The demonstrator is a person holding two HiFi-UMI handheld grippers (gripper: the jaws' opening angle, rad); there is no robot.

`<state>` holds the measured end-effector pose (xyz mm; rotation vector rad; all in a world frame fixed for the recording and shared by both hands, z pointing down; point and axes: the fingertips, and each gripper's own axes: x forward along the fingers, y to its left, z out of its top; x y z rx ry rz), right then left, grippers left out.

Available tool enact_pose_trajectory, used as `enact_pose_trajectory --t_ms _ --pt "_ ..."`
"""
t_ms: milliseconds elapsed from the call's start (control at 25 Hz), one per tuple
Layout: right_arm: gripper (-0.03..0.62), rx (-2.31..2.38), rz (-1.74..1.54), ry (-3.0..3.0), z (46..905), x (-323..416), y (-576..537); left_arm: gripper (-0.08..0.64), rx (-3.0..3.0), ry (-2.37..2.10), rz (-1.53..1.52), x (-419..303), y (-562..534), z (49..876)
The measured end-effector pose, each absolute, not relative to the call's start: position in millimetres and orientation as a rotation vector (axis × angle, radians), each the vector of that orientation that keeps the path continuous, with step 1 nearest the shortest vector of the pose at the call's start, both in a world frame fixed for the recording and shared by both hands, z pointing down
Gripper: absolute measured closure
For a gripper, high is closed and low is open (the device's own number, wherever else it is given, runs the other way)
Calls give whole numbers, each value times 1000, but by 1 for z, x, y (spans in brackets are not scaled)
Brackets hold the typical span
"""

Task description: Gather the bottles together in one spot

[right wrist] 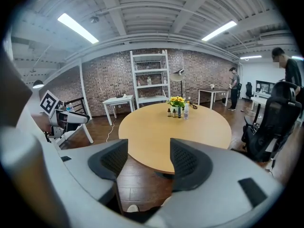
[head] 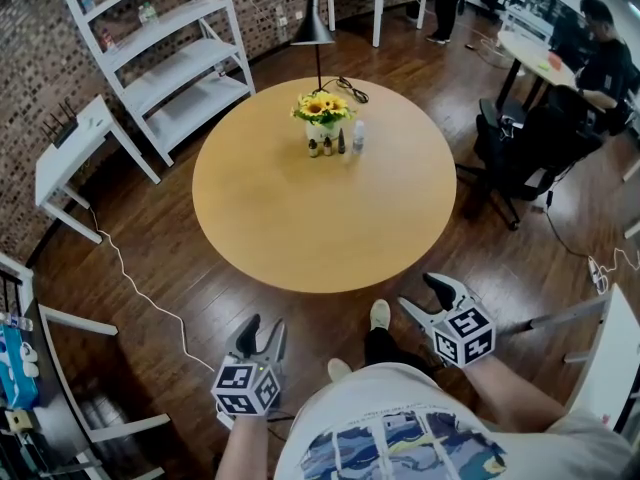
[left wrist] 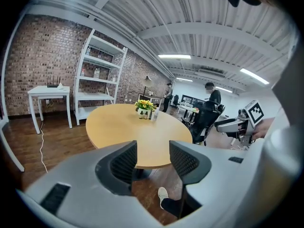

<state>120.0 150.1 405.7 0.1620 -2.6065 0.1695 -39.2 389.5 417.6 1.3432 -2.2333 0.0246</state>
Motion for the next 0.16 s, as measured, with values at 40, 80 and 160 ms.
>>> enact_pose_trajectory --t_ms 40,80,160 --pt "291 159 170 -2605 407 120 150 371 1343 -2232 26 -39 389 418" --pt "291 157 171 -2604 408 119 150 371 1343 -2231 26 -40 388 419" --pt "291 154 171 -2602 409 118 149 371 1345 -2230 27 -40 386 420"
